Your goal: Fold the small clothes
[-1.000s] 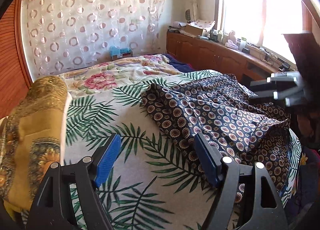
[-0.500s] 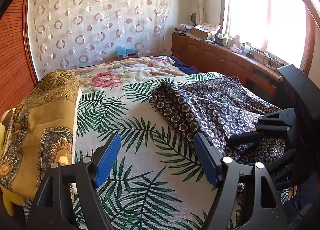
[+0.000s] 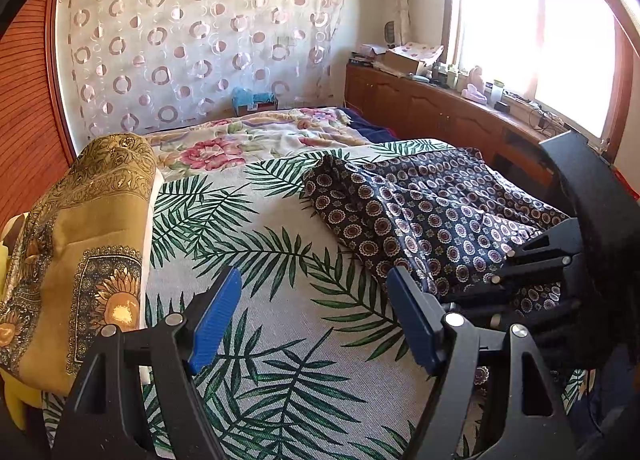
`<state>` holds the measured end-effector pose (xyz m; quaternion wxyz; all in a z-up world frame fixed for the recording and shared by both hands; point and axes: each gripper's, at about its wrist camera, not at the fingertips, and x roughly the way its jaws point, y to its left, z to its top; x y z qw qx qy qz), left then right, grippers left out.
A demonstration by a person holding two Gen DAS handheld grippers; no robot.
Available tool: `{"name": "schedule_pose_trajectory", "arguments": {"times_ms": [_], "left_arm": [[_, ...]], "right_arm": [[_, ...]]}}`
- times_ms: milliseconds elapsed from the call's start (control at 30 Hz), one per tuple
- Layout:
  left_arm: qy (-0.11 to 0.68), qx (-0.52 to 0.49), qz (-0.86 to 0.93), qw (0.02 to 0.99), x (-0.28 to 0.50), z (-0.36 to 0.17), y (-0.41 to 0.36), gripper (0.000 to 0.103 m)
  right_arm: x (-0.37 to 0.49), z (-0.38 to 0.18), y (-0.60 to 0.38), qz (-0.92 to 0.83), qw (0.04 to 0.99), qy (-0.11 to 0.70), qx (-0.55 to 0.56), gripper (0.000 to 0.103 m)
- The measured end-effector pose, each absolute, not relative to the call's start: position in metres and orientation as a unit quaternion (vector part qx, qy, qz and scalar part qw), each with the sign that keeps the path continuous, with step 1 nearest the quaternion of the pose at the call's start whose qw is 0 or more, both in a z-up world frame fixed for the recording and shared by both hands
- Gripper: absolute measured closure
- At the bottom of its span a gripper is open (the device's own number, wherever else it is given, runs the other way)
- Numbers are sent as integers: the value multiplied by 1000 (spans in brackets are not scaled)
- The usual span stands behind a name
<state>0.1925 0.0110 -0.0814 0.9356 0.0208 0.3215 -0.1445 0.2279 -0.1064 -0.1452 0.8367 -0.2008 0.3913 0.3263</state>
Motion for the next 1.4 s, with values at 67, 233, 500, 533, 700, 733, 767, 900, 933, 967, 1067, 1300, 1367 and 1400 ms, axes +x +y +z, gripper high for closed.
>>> {"name": "schedule_pose_trajectory", "arguments": {"times_ms": [67,233,500,533,700,733,767,900,933,967,1067,1300,1367,1400], "left_arm": [[322,22,-145,935,192,-82,10,27],[325,25,-150,933,194,-84,3,27],[315,24,-151,937,193,-81,-8,27],[314,21,-151,937,193,-80,-8,27],[312,17,-150,938,190,-78,-8,27],[313,17,-150,938,189,-78,-9,27],[314,18,-151,937,190,-78,-10,27],[318,23,-155,935,189,-80,-15,27],[319,23,-158,934,189,-81,-17,27],[320,24,-159,934,187,-82,-19,27],[322,28,-167,932,187,-83,-26,27],[324,32,-187,927,186,-85,-41,27],[326,35,-193,925,186,-86,-45,27],[326,37,-195,924,185,-87,-48,27]], "right_arm": [[230,-139,-113,331,839,387,-190,99],[243,-97,-156,311,874,346,-140,99],[316,-54,-253,200,917,328,-107,99],[328,-55,-262,191,917,335,-104,99],[379,-72,-287,141,916,359,-107,99],[388,-75,-289,126,916,366,-104,99],[394,-77,-291,119,916,371,-99,99],[405,-72,-293,76,923,370,-78,90],[400,-69,-296,78,923,371,-69,90],[395,-68,-296,82,922,373,-63,90],[374,-68,-291,109,918,375,-71,90],[297,-77,-308,147,909,385,-64,83],[278,-84,-310,151,903,397,-69,83],[268,-83,-316,151,900,402,-73,83]]}}
